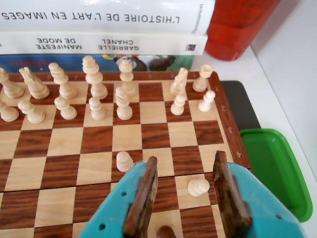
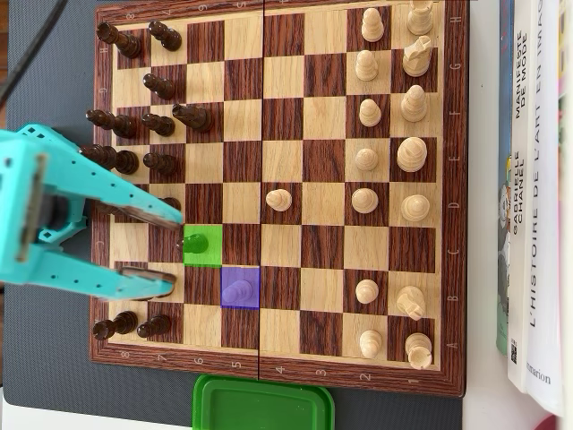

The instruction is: Play chess

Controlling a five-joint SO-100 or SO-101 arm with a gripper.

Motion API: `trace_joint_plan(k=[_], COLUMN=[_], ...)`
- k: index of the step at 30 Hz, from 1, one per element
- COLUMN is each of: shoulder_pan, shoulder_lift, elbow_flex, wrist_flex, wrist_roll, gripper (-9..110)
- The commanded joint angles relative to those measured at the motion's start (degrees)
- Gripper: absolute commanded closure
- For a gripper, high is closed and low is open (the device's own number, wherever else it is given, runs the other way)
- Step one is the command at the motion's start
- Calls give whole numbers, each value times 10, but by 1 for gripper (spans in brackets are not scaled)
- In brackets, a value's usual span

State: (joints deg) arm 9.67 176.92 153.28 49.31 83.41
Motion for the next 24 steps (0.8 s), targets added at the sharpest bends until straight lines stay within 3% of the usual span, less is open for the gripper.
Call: trace_joint_plan(k=[1, 13, 24], shoulder_pan=[4, 4, 24], shoulder_lift=[-43, -215, -371], elbow_flex=[-69, -238, -325], wrist_flex=[25, 235, 322], wrist_roll=[-24, -33, -39], gripper=[84, 84, 84])
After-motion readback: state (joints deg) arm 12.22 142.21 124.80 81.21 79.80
